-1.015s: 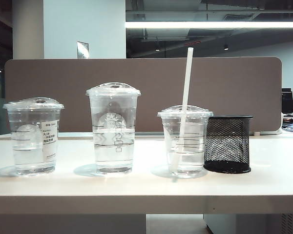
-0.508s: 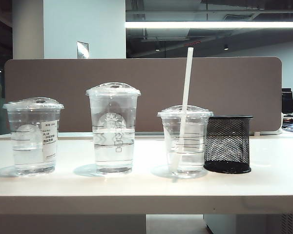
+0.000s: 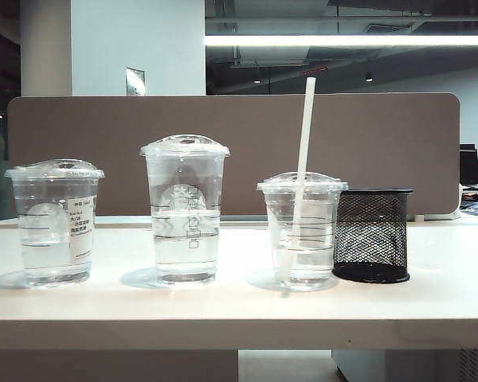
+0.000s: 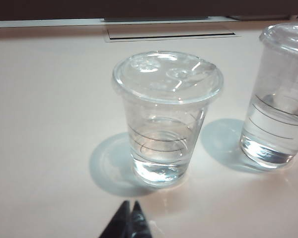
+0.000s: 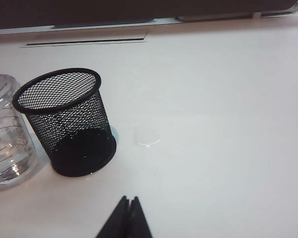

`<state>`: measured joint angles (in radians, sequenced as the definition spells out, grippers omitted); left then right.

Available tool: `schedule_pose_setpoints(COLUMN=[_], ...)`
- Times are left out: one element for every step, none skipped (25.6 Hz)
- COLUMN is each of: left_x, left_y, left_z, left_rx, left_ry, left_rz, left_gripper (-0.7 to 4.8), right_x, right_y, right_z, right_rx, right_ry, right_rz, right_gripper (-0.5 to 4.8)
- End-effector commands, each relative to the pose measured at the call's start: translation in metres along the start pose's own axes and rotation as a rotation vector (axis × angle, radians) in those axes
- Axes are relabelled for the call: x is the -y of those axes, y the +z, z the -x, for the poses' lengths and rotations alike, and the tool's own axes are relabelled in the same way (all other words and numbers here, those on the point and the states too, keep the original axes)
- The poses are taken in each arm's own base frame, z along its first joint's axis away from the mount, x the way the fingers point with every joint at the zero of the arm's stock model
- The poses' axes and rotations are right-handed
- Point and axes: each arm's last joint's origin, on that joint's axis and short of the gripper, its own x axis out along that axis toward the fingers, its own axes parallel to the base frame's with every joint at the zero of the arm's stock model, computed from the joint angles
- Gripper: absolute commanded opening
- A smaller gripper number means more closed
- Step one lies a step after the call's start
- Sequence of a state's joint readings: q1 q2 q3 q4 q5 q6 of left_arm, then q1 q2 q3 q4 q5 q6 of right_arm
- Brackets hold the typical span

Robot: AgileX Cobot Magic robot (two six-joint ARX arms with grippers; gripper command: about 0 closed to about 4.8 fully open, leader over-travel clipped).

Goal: Pick up the straw and insert it into the small coffee cup.

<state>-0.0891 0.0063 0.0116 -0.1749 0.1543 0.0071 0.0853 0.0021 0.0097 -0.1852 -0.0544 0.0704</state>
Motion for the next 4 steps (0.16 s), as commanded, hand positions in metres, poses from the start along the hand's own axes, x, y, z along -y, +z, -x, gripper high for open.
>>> schedule_pose_setpoints(left_x=[-0.0001, -0.0001, -0.0001, -0.0001], left_y=[-0.0002, -0.0002, -0.0002, -0.0002], left_z=[-0.0003, -0.0003, -0.0003, -0.0003], left_rx=[0.005, 0.005, 0.005, 0.004], left_ry=[-0.002, -0.002, -0.002, -0.002], left_rz=[-0.004, -0.004, -0.004, -0.004], left_gripper=[-0.04, -0.04, -0.04, -0.05], right_x=[-0.0001, -0.0001, -0.0001, -0.0001], right_y=[0.0001, 0.0001, 0.0001, 0.0001], right_z=[0.0, 0.0, 0.0, 0.0], right_rx=[0.004, 0.004, 0.004, 0.004], right_ry=[0.001, 0.001, 0.001, 0.001], right_rz=[0.003, 0.003, 0.003, 0.003], right_gripper=[0.0, 0.0, 0.0, 0.0])
